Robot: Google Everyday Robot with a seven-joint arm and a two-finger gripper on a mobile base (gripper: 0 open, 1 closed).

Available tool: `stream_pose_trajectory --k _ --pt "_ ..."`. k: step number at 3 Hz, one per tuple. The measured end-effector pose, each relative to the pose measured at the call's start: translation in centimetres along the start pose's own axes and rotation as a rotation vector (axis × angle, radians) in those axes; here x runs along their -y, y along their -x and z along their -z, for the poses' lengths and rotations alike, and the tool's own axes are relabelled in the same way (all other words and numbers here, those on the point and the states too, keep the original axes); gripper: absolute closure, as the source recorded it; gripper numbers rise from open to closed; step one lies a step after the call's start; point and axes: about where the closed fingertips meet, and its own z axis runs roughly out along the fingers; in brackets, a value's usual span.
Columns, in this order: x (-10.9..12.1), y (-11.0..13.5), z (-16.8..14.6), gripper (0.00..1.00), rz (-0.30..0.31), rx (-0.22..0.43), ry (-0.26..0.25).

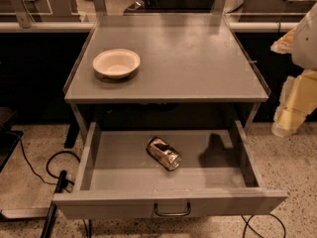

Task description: Pick orange can from top drawer and place on counter

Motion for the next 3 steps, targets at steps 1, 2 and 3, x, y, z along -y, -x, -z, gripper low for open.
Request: stream_pose_trajectory --k 1,2,3 --pt "0.0 0.0 0.0 0.00 0.000 0.000 0.000" --pt "-0.3 0.3 -0.6 0.00 -0.023 -0.004 0.007" --pt "-3.0 4.8 -5.9 0.00 -0.024 -0.020 0.037"
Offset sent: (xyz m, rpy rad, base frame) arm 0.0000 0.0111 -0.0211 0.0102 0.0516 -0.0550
